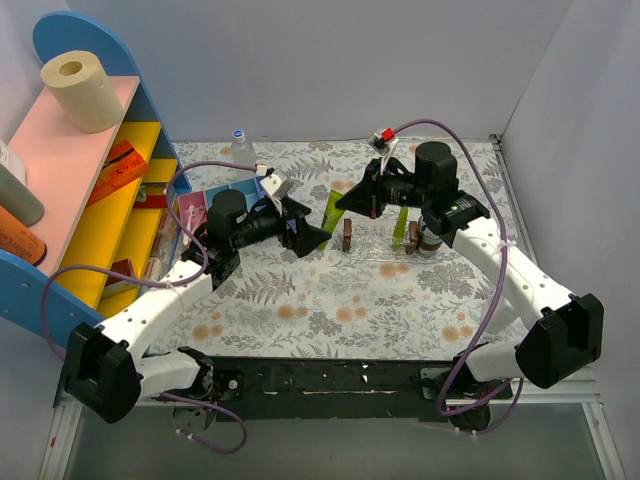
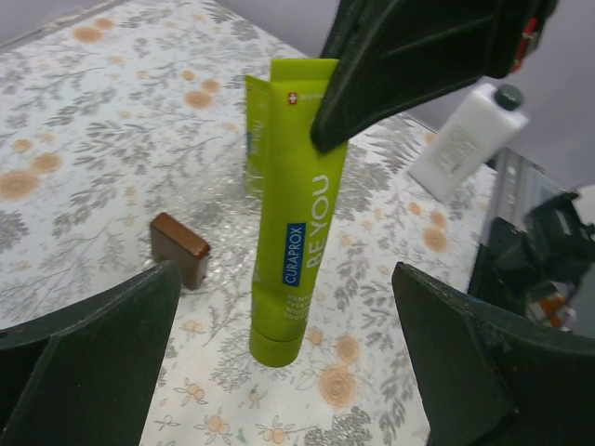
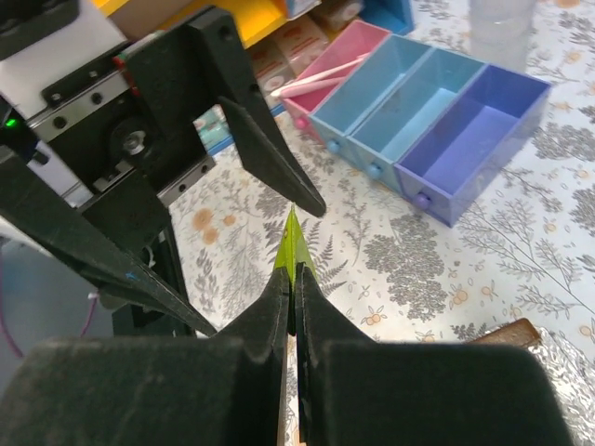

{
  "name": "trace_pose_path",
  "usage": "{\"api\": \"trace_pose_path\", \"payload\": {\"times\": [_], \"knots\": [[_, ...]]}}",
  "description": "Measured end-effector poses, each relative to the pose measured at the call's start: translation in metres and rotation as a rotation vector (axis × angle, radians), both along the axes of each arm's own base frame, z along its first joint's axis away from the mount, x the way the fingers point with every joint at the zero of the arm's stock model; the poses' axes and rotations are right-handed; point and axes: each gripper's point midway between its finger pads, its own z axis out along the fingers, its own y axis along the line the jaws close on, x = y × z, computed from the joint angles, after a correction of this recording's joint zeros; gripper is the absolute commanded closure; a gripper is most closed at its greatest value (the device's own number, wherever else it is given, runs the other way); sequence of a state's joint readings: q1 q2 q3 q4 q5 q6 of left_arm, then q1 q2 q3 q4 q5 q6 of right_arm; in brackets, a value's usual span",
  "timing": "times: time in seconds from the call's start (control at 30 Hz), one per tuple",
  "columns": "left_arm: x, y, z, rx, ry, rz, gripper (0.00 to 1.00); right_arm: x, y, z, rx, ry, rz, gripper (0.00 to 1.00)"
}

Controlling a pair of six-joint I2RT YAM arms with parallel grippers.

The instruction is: Prepare toiletry sets of a toothbrush and toothpaste on the tray

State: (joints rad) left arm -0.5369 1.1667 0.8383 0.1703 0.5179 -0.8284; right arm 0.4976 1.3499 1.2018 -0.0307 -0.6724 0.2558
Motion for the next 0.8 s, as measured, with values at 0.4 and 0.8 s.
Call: {"api": "trace_pose_path", "payload": {"times": [0.4, 0.8], "knots": [[-0.043, -0.023, -0.004, -0.041, 0.142, -0.35, 0.15, -0.036, 0.004, 0.021, 0.045, -0.029, 0.231, 0.99], [-0.045, -0.027, -0.01, -0.056, 0.202, -0.376, 0.54, -0.048, 0.004, 0.028, 0.07, -0.028, 0.289, 0.99]]}}
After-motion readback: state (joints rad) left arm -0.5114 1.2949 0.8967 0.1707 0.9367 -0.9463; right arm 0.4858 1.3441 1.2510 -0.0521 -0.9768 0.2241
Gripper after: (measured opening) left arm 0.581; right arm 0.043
